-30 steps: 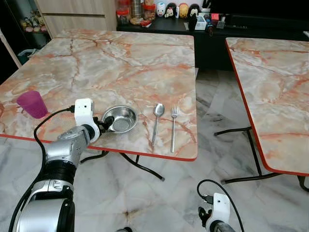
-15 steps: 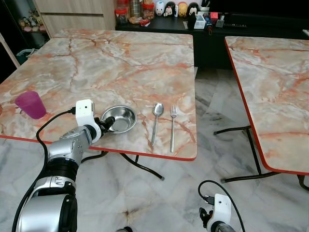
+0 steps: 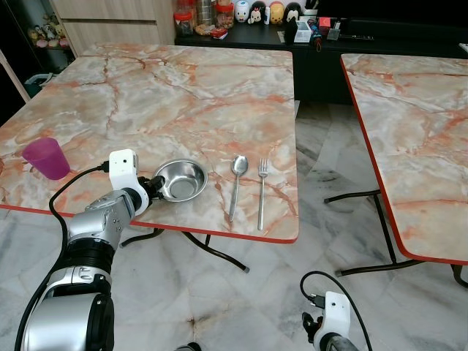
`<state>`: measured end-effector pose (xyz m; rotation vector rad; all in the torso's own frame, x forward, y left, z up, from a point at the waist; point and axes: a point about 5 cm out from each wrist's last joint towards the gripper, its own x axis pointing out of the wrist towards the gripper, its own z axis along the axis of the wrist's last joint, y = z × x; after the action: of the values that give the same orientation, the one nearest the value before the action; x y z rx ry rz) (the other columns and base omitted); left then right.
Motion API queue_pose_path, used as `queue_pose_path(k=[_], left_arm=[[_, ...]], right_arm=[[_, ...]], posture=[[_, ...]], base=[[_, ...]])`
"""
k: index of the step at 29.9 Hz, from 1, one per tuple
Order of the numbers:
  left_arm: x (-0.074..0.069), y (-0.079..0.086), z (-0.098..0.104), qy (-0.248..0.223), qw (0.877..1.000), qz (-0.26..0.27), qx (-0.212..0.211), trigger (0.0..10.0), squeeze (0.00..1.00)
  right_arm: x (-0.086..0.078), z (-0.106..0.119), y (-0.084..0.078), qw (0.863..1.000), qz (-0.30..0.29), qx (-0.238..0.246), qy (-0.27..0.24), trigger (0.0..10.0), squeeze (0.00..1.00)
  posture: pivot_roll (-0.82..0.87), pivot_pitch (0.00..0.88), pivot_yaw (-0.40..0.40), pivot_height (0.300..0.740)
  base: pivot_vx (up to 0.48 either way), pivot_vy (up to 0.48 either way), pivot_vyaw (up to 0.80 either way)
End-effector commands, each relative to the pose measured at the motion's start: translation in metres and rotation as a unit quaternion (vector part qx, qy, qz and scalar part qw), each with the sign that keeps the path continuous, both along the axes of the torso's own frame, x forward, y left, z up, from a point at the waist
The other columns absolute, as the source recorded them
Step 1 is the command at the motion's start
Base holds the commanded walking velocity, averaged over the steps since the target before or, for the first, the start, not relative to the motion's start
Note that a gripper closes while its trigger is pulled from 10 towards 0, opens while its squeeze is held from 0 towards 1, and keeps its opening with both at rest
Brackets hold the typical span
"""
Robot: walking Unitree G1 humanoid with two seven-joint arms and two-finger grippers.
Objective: Setting the table
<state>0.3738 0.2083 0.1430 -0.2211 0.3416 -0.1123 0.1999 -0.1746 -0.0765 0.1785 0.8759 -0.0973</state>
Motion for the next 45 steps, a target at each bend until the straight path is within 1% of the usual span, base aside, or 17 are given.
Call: queue_pose_path(k=[1,3,4,5,6,7,12,13,14,15,20,21,25,26,27,28,45], left_arm=[[-0.002,0.003,-0.005,0.011,1.000,0.001,0.000,0.0,0.00],[-0.002,0.002,-0.006,0.015,1.000,-0.003,0.000,0.0,0.00],[-0.002,0.000,-0.007,0.020,1.000,-0.006,0.000,0.6,0.00],[-0.003,-0.001,-0.008,0.022,1.000,-0.009,0.002,8.4,0.00],[-0.003,-0.001,-0.009,0.023,1.000,-0.011,0.004,8.4,0.00],[-0.003,-0.003,-0.009,0.026,1.000,-0.017,0.004,10.0,0.00],[-0.002,-0.013,-0.013,0.025,0.999,-0.033,0.019,10.0,0.00],[-0.001,-0.014,-0.012,0.023,0.999,-0.034,0.022,10.0,0.38],[-0.001,-0.014,-0.012,0.022,0.999,-0.034,0.023,10.0,0.38],[-0.001,-0.015,-0.012,0.023,0.999,-0.032,0.018,10.0,1.00],[0.000,-0.015,-0.010,0.023,0.999,-0.030,0.015,10.0,1.00],[0.000,-0.015,-0.008,0.021,0.999,-0.028,0.011,10.0,0.00],[0.000,-0.014,-0.007,0.020,0.999,-0.029,0.011,10.0,0.00],[0.000,-0.013,-0.007,0.020,0.999,-0.027,0.011,4.5,0.00],[0.000,-0.012,-0.007,0.020,0.999,-0.025,0.011,2.9,0.00],[0.000,-0.012,-0.007,0.019,0.999,-0.023,0.010,0.0,0.00],[-0.002,-0.011,-0.004,0.007,0.999,-0.030,0.017,0.0,0.00]], right_arm=[[-0.004,-0.002,-0.001,1.000,0.001,0.001,0.007,10.0,0.00],[-0.004,-0.002,-0.001,1.000,0.001,0.001,0.008,10.0,0.00],[-0.004,-0.002,-0.001,1.000,0.001,0.001,0.008,10.0,0.00],[-0.004,-0.002,0.000,1.000,0.001,0.001,0.007,10.0,0.00],[-0.004,-0.002,0.000,1.000,0.001,0.002,0.007,10.0,0.00],[-0.003,-0.002,0.001,1.000,0.002,0.002,0.007,10.0,0.00],[-0.003,-0.002,0.002,1.000,0.003,0.002,0.007,10.0,0.00],[-0.003,-0.002,0.002,1.000,0.003,0.002,0.006,10.0,0.00],[-0.003,-0.002,0.001,1.000,0.003,0.002,0.006,10.0,0.00],[-0.004,-0.002,0.001,1.000,0.003,0.002,0.006,10.0,0.00],[-0.004,-0.002,0.001,1.000,0.000,0.003,0.006,10.0,0.00],[-0.004,-0.002,0.001,1.000,0.000,0.003,0.007,10.0,0.00],[-0.005,-0.003,0.001,1.000,0.000,0.002,0.008,10.0,0.00],[-0.005,-0.003,0.001,1.000,0.000,0.002,0.008,10.0,0.00],[-0.004,-0.003,0.001,1.000,0.000,0.002,0.008,10.0,0.00],[-0.004,-0.002,0.001,1.000,0.000,0.002,0.008,10.0,0.00],[-0.002,-0.001,0.000,1.000,0.001,0.002,0.006,10.0,0.00]], posture=[[0.07,0.086,0.017,0.740],[0.07,0.084,0.019,0.740],[0.07,0.083,0.020,0.740],[0.07,0.083,0.020,0.740],[0.07,0.083,0.020,0.740],[0.07,0.083,0.020,0.740],[0.06,0.076,0.026,0.740],[0.06,0.076,0.026,0.740],[0.06,0.076,0.026,0.740],[0.06,0.075,0.026,0.740],[0.07,0.084,0.026,0.740],[0.07,0.087,0.026,0.740],[0.07,0.088,0.026,0.740],[0.07,0.088,0.026,0.740],[0.07,0.088,0.026,0.740],[0.07,0.090,0.025,0.740],[0.08,0.097,0.021,0.740]], base=[[0.000,0.000,0.00],[0.000,0.000,0.00],[0.000,0.000,0.00],[0.000,0.000,0.00],[0.000,0.000,0.00],[0.000,0.000,0.00],[0.000,0.000,0.00],[0.000,0.000,0.00],[0.000,0.000,0.00],[0.000,0.000,0.00],[0.000,0.000,0.00],[0.000,0.000,0.00],[0.000,0.000,0.00],[0.000,0.000,0.00],[0.000,0.000,0.00],[0.000,0.000,0.00],[0.000,0.000,0.00]])
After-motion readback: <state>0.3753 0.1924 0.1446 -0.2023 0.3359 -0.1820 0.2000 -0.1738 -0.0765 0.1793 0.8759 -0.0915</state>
